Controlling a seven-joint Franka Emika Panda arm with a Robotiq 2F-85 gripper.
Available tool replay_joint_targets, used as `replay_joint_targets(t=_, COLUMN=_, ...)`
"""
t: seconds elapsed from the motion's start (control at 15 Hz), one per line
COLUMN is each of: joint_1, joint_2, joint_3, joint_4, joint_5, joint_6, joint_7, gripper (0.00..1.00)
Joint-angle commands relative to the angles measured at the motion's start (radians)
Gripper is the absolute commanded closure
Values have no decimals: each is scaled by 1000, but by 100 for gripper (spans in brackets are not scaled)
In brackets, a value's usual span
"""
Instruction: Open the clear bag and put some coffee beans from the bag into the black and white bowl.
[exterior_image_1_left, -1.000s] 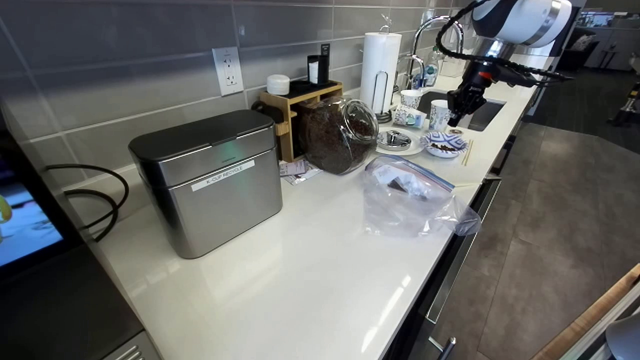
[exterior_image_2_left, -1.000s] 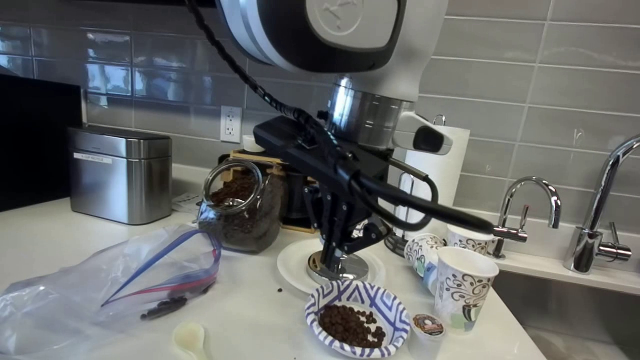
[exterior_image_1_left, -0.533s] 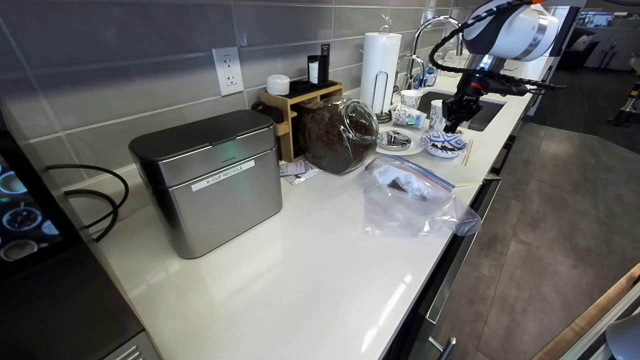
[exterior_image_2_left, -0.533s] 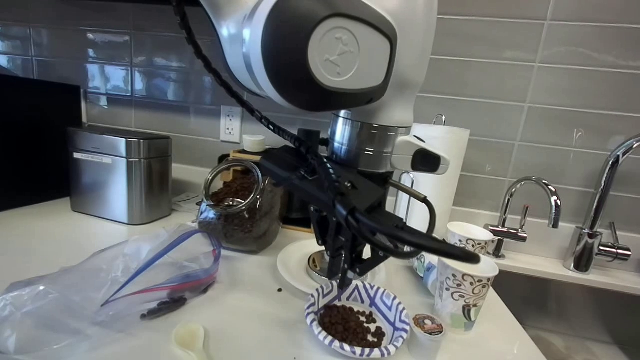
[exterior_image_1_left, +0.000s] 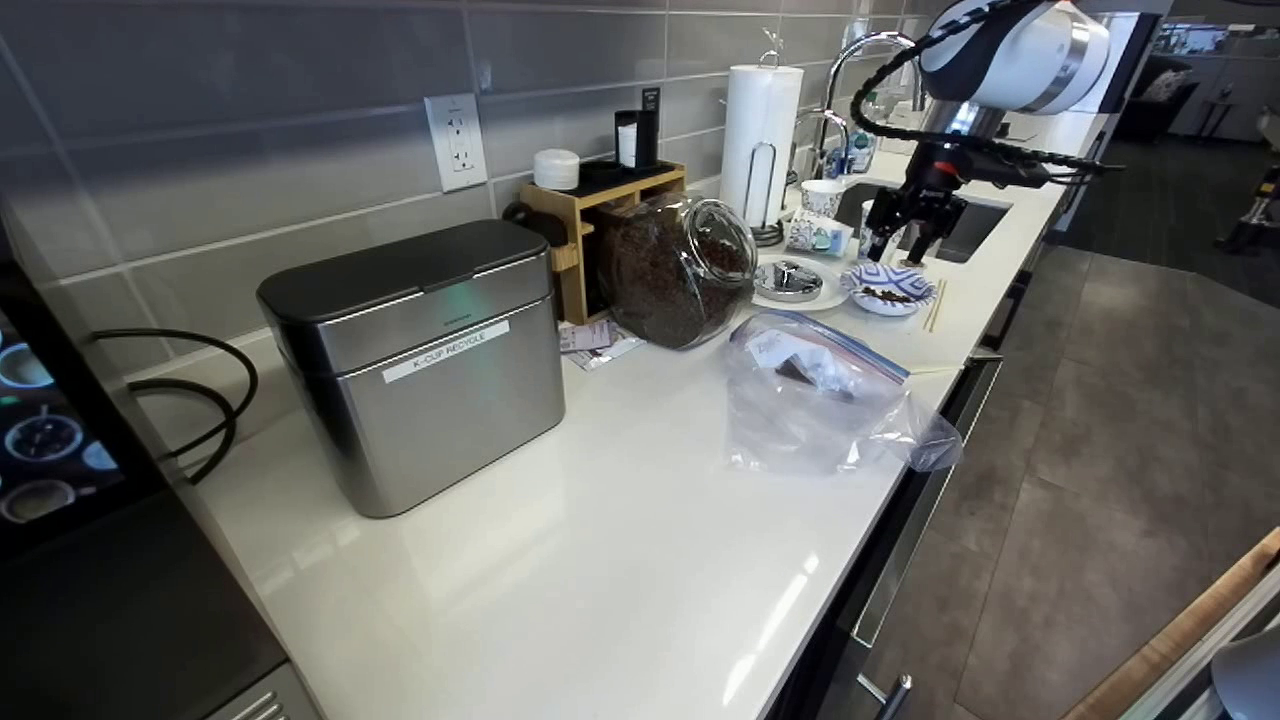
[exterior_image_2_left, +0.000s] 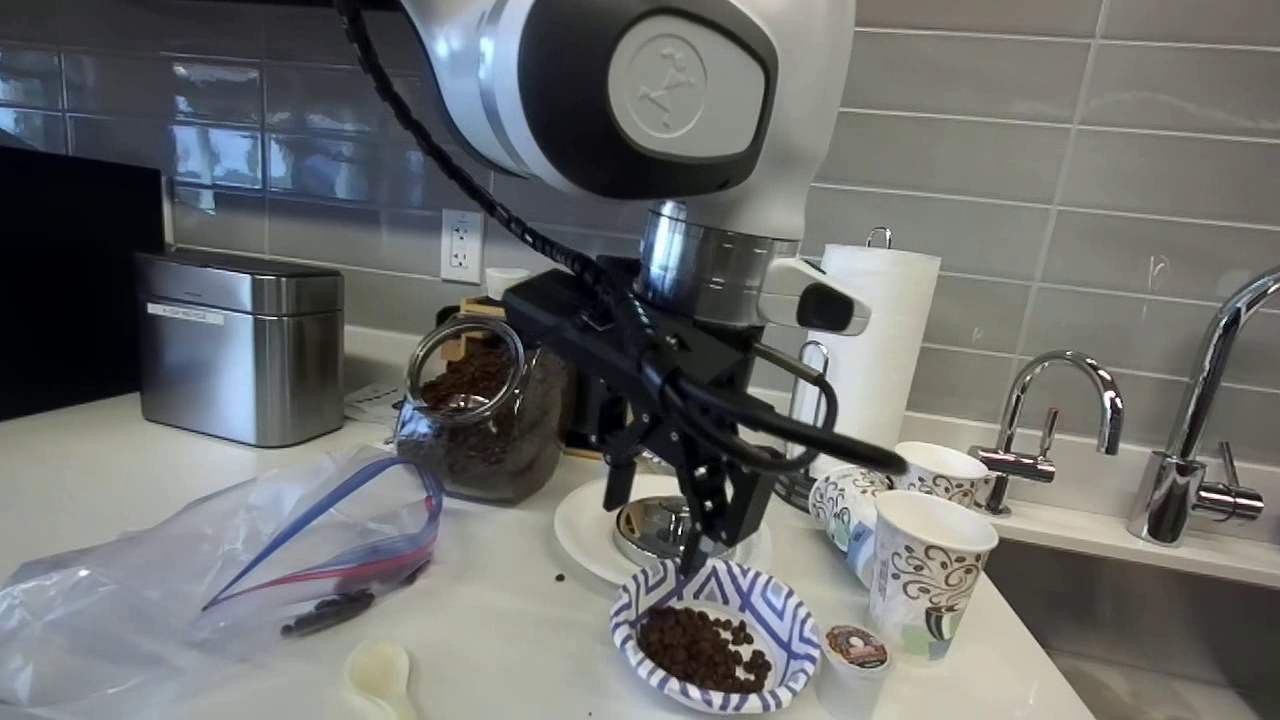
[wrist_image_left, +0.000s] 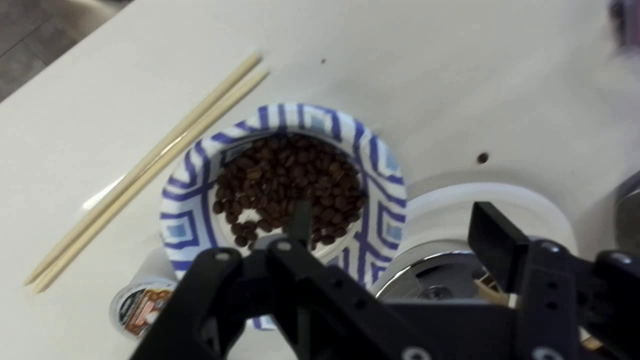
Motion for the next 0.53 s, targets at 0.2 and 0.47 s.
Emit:
replay_joint_targets(t=0.2, joint_1=54, joint_2=-67, joint_3=58, joint_4=50, joint_5=72, joint_6=-372, joint_7=125, gripper=0)
replay_joint_targets(t=0.47, joint_1=99, joint_2=-50, joint_3=71, joint_4=100, joint_5=72, joint_6=-473, joint_7=375, gripper=1)
